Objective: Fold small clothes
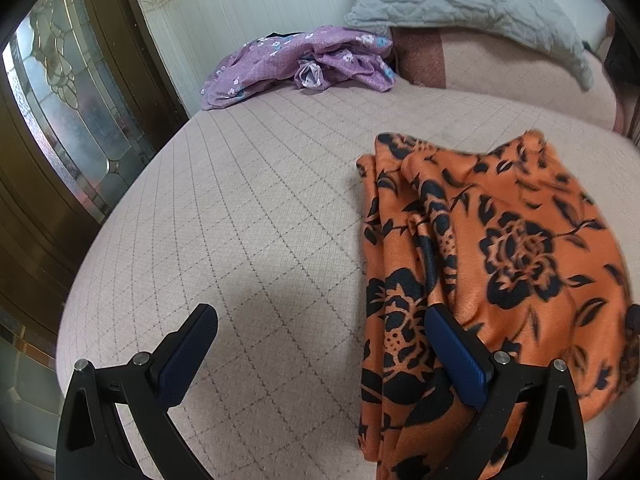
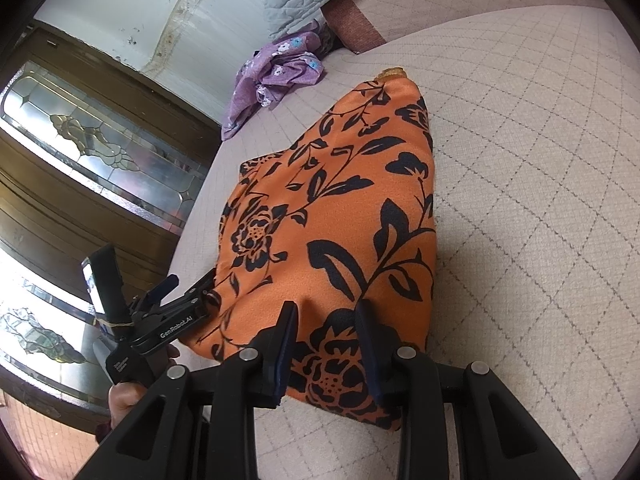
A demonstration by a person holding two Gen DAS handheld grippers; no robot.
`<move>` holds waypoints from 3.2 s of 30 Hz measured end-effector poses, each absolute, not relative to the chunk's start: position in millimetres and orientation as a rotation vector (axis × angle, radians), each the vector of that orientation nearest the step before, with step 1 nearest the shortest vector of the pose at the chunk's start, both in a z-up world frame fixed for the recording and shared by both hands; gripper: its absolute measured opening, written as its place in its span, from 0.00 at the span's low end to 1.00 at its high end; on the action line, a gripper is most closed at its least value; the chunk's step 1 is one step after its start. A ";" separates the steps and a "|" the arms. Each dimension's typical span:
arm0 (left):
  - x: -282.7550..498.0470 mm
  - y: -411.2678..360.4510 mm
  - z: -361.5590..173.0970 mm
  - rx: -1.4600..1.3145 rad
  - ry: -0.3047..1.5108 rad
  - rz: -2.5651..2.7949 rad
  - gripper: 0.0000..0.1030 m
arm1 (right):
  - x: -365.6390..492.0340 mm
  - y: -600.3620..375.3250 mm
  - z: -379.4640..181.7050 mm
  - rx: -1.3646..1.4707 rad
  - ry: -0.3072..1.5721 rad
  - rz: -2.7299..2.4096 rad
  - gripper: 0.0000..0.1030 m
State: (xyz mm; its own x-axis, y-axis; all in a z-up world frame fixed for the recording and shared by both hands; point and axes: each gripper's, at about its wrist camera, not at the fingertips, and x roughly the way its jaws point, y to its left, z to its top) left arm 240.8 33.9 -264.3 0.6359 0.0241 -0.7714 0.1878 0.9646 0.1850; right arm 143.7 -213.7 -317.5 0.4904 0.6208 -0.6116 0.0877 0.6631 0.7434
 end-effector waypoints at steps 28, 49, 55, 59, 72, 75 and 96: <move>246.1 46.2 -264.7 0.072 0.967 -0.201 1.00 | 159.1 -246.5 -349.0 0.961 0.998 0.283 0.72; 257.0 35.0 -272.7 0.024 0.993 -0.215 1.00 | 174.3 -230.3 -370.4 0.966 1.040 0.343 0.72; 255.2 30.2 -274.1 0.031 0.993 -0.215 1.00 | 187.2 -222.8 -371.6 0.954 1.040 0.356 0.73; 256.1 26.6 -277.4 0.000 1.016 -0.234 1.00 | 193.9 -217.3 -371.9 0.939 1.038 0.362 0.72; 271.8 44.0 -283.5 -0.310 1.123 -0.347 1.00 | 198.9 -209.4 -372.7 0.915 1.034 0.363 0.71; 269.5 50.9 -277.1 -0.387 1.082 -0.386 1.00 | 199.0 -209.3 -373.4 0.907 1.033 0.361 0.72; 244.0 34.2 -266.3 -0.138 1.012 -0.429 0.44 | 184.5 -200.3 -356.8 0.787 0.944 0.294 0.53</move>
